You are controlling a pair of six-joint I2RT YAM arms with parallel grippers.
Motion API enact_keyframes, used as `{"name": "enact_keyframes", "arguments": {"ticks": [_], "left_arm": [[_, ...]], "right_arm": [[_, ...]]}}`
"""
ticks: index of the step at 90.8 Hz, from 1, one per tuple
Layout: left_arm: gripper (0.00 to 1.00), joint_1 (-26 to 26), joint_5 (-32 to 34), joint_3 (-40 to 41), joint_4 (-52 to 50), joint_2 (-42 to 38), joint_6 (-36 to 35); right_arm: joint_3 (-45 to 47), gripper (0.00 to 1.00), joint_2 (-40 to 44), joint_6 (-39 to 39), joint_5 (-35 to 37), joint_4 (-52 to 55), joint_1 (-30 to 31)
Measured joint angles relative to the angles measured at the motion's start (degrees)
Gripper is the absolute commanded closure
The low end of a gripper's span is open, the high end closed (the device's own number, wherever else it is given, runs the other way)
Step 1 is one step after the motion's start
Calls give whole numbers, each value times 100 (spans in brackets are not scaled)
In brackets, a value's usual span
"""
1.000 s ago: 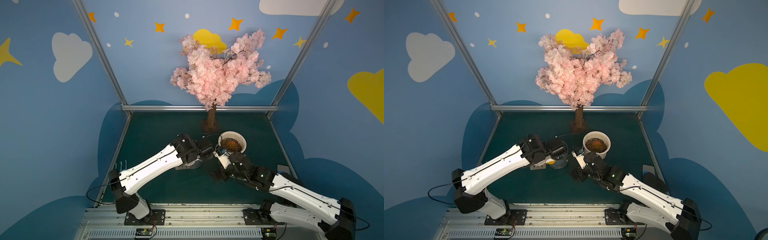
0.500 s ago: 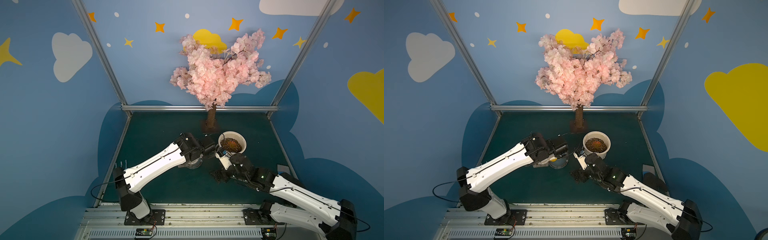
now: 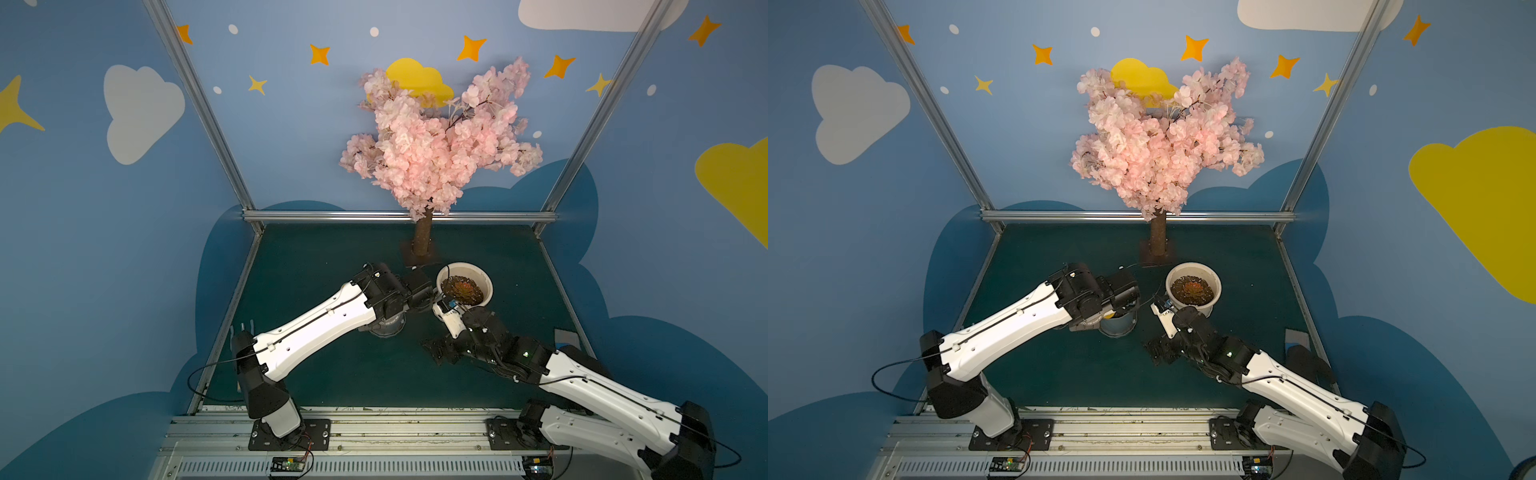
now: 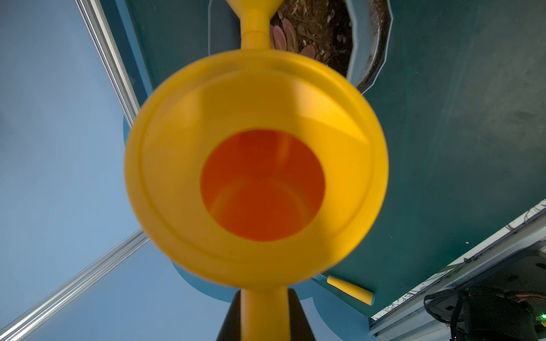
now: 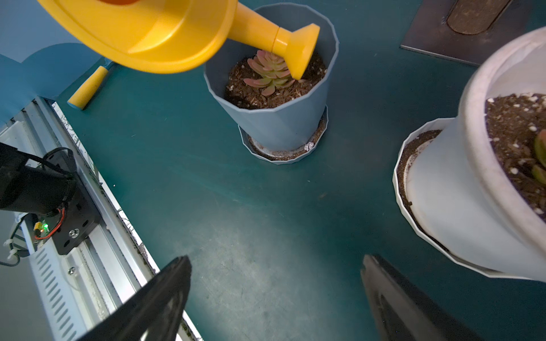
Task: Water the succulent around the soil edge
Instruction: Water the soil of the potted plant with water.
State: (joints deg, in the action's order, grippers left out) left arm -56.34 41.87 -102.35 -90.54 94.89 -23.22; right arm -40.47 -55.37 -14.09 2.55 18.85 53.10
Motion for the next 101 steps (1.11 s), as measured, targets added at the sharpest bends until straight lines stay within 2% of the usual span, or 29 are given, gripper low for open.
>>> {"name": "enact_keyframes", "arguments": {"ticks": [101], "left_arm": [[97, 271, 321, 114, 57, -2, -61]], "right_arm": [[63, 4, -138, -221, -282, -446, -212]]}}
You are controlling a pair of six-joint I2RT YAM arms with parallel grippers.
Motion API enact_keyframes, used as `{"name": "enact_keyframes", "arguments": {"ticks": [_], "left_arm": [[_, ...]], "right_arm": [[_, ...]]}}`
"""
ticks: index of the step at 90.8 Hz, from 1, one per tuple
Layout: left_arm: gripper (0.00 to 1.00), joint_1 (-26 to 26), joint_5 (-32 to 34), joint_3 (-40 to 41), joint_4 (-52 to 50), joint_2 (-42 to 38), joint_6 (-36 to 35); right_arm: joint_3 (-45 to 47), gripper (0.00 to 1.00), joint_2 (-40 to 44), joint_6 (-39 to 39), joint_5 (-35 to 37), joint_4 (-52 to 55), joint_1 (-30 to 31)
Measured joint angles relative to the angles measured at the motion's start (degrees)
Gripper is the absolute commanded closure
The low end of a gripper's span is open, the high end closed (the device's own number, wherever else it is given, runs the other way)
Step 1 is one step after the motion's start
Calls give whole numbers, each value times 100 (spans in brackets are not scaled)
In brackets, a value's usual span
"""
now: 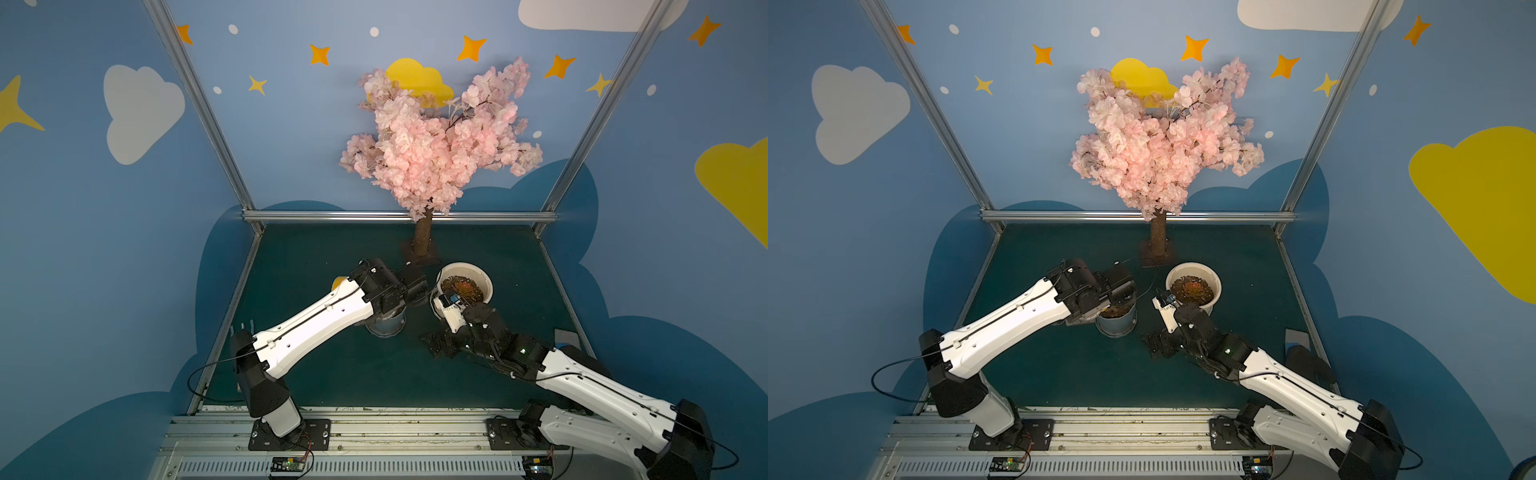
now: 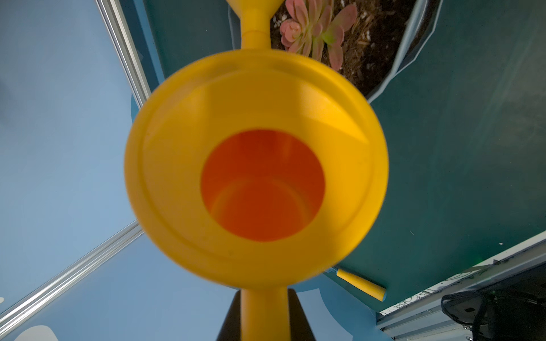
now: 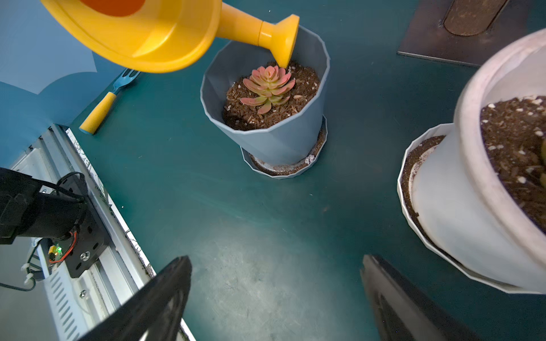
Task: Water the succulent around the soil edge
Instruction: Water the soil of the potted plant with water.
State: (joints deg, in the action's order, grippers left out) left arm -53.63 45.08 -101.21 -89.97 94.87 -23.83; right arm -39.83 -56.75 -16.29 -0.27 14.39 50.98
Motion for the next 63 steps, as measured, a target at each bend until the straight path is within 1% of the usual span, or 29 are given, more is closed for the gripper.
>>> {"name": "enact_keyframes", "arguments": {"ticks": [29, 63], "left_arm": [[97, 55, 114, 74, 4, -28, -2], [97, 101, 170, 317, 4, -280, -4]], "right_arm": [[2, 4, 0, -24, -24, -46, -2], [2, 5, 0, -59, -26, -79, -17]]}}
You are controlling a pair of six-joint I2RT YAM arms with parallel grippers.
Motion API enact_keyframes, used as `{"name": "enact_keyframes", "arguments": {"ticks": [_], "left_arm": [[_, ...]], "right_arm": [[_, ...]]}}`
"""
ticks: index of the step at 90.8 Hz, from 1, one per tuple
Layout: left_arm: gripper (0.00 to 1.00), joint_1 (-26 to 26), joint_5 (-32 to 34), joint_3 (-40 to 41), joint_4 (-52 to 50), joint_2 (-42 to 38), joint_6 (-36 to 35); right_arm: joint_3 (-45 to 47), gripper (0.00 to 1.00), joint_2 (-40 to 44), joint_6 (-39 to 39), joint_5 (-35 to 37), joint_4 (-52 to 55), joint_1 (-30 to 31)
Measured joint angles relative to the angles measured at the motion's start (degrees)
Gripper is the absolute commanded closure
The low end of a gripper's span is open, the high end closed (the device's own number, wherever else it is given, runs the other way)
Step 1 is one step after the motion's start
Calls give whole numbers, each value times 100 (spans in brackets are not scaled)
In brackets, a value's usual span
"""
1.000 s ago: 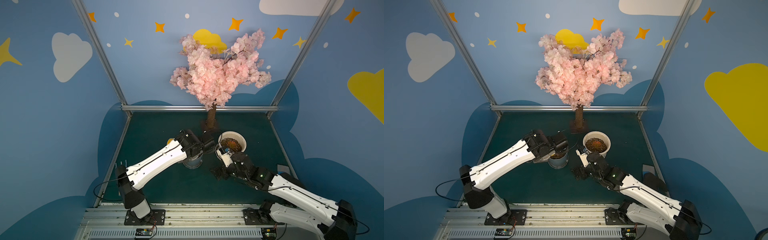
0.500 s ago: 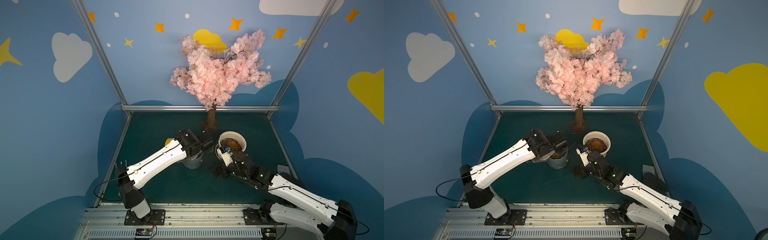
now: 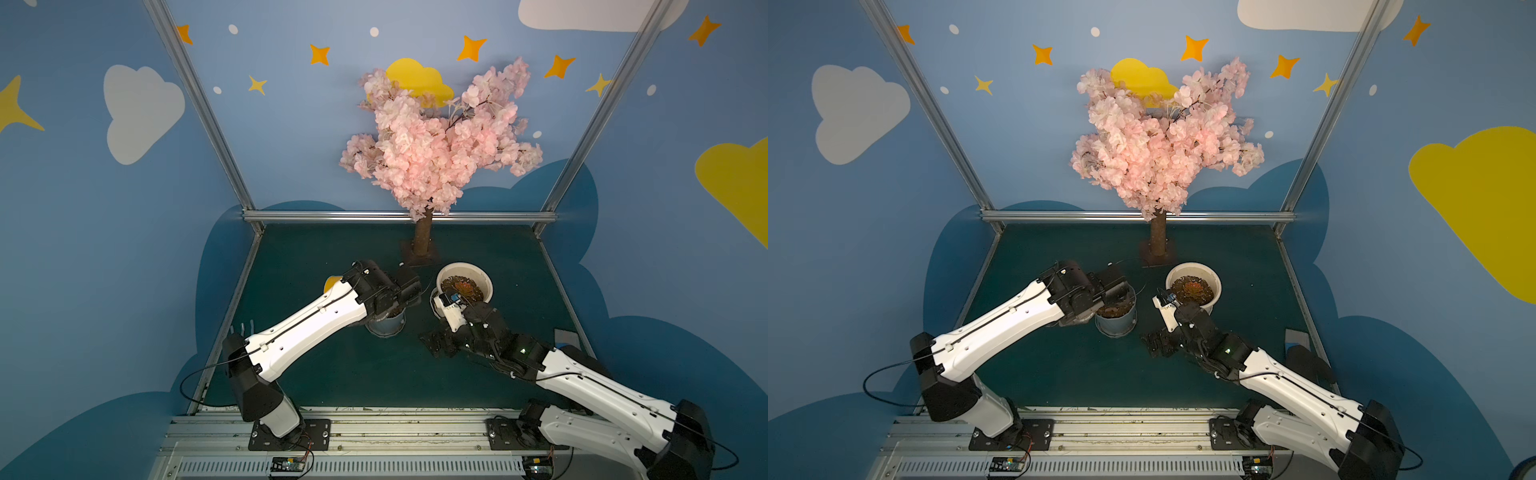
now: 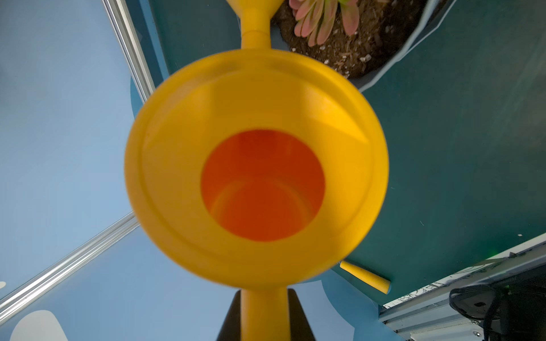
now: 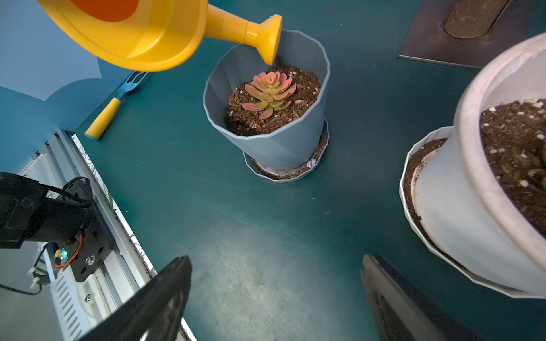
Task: Water the succulent around the soil edge
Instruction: Water the soil of the potted plant with water.
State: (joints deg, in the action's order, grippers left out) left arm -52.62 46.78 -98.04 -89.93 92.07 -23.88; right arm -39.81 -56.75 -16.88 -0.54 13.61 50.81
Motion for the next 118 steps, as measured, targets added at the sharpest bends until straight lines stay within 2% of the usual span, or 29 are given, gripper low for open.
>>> {"name": "enact_keyframes", "arguments": {"ticks": [118], "left_arm": [[97, 4, 42, 697, -9, -841, -24]], "right_arm": [[0, 5, 0, -138, 7, -184, -9]]}}
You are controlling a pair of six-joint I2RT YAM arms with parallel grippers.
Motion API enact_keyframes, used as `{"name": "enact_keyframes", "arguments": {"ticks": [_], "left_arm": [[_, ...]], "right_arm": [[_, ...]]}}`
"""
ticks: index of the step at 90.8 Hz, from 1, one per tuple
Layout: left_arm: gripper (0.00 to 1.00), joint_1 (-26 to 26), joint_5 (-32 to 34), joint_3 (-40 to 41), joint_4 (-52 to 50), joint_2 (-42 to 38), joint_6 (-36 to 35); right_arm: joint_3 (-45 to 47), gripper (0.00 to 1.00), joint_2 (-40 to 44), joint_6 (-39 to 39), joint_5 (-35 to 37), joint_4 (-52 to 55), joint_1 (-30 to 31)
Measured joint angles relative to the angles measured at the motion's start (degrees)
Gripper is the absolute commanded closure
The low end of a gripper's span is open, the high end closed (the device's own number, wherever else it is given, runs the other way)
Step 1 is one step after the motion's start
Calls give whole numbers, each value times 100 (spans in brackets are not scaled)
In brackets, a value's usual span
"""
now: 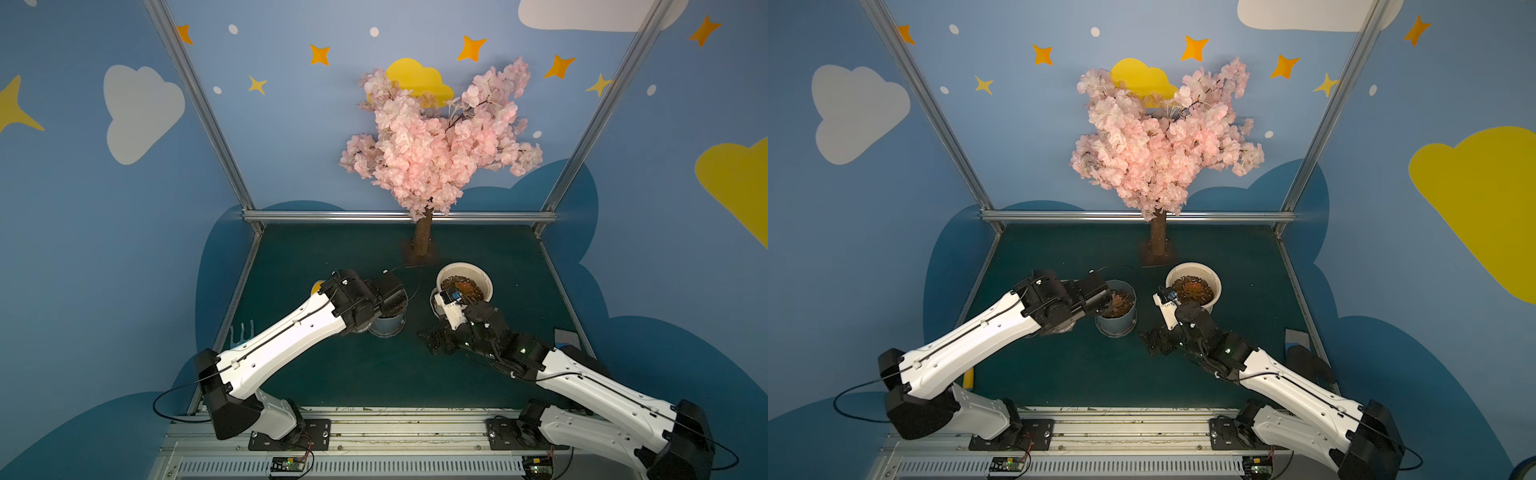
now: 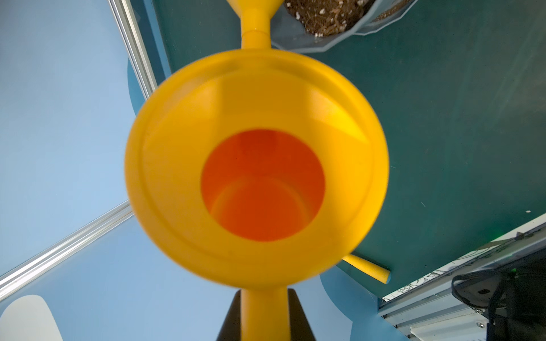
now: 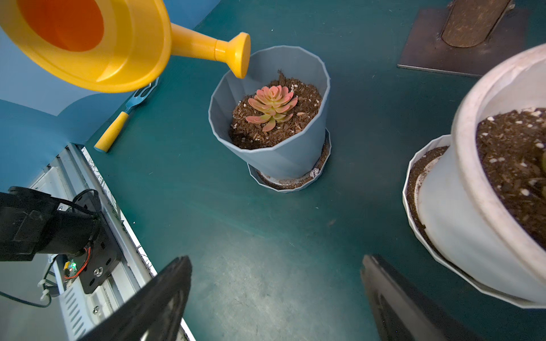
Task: Water the succulent around the soil edge
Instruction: Water the soil of the potted plant with water.
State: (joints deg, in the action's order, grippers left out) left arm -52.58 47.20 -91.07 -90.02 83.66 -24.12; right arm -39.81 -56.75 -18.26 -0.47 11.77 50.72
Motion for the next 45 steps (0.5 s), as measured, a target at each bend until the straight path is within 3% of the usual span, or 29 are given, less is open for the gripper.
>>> {"name": "enact_keyframes", "arguments": {"ticks": [45], "left_arm": [[97, -221, -28, 271, -22, -282, -9]], "right_arm": [[17, 5, -103, 0, 44, -4, 0]]}}
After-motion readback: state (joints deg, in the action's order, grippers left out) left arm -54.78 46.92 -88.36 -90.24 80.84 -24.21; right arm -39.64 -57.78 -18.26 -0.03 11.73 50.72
